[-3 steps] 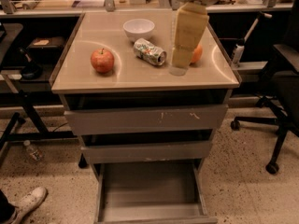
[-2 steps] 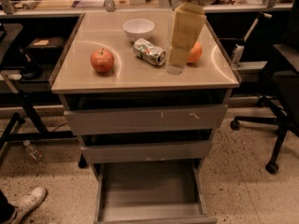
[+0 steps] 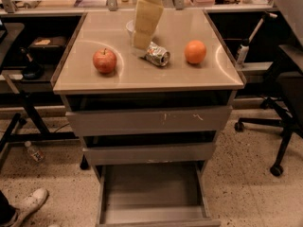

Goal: Place apple into bottom drawer

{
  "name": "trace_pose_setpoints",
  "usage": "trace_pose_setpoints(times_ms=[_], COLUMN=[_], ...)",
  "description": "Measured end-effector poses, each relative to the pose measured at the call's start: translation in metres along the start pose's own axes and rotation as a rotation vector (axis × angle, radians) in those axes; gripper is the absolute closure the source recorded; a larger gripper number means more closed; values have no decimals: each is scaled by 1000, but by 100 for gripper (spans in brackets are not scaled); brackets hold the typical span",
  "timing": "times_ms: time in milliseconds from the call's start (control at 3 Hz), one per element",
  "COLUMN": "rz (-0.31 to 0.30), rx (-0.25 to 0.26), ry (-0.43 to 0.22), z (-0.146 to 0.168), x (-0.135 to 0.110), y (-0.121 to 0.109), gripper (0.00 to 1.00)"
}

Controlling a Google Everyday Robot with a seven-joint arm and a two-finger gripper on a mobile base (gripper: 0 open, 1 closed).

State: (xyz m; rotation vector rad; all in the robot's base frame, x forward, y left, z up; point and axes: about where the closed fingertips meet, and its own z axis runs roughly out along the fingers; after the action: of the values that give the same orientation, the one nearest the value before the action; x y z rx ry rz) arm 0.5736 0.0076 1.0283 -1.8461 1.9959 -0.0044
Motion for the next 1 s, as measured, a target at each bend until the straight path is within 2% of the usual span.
trace_pose_setpoints(times_ms=[333, 667, 1000], rz=[-21, -20, -47], rx=[-38, -18, -22], ry=[14, -8, -16], z=[66, 70, 86], x=[-44, -51, -61], y=[-53, -60, -68], gripper=[0, 0, 0])
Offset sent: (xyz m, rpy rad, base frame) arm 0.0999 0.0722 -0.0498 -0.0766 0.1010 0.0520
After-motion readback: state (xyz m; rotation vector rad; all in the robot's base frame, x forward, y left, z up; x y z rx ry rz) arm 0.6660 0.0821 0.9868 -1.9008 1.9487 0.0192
